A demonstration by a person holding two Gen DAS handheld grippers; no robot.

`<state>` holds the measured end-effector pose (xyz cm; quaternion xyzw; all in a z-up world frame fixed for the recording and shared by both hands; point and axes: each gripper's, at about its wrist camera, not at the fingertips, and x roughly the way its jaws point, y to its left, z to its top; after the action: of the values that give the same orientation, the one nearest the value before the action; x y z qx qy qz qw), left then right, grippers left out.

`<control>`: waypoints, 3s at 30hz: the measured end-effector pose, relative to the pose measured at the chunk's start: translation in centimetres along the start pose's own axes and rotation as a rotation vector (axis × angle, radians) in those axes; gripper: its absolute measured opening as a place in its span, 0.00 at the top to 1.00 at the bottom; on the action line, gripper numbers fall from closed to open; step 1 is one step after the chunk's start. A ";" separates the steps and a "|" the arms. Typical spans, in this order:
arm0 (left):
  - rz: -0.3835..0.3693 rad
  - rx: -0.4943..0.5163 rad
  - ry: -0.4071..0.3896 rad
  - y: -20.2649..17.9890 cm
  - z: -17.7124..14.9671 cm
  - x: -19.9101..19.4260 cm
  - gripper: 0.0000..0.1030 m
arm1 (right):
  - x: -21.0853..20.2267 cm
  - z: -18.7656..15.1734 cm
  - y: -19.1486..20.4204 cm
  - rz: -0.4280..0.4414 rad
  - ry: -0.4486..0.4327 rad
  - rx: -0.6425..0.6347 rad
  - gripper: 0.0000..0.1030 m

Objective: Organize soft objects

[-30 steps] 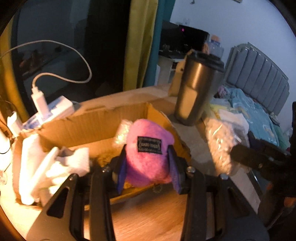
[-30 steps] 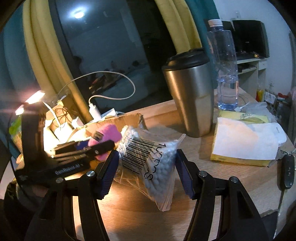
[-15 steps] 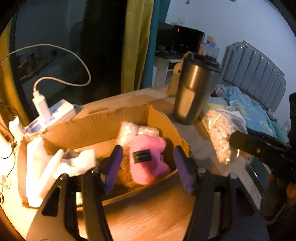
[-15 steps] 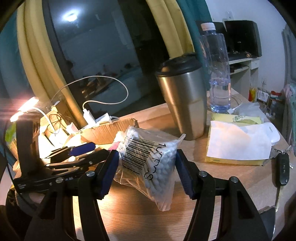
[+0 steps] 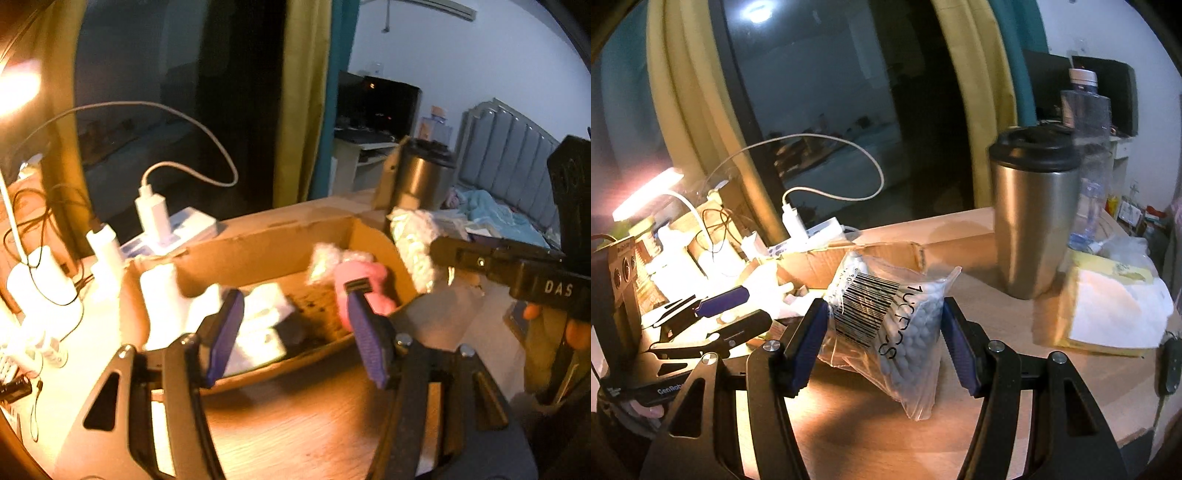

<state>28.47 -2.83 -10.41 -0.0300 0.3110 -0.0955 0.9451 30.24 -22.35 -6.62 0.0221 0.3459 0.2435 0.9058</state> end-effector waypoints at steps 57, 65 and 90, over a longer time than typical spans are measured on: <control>0.117 0.001 -0.131 1.1 -2.4 -13.5 0.16 | -6.7 -2.1 9.4 -0.130 -0.067 -0.096 0.25; 0.119 0.005 -0.163 0.4 -3.2 -16.2 0.06 | -9.7 -2.7 11.2 -0.152 -0.111 -0.119 0.25; 0.053 0.058 -0.311 -4.0 -1.5 -25.4 0.06 | -20.6 -3.7 15.6 -0.204 -0.297 -0.170 0.25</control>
<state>6.94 -1.68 3.65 -0.0089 0.1587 -0.0735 0.9845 7.99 -18.50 6.55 -0.0540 0.1871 0.1727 0.9655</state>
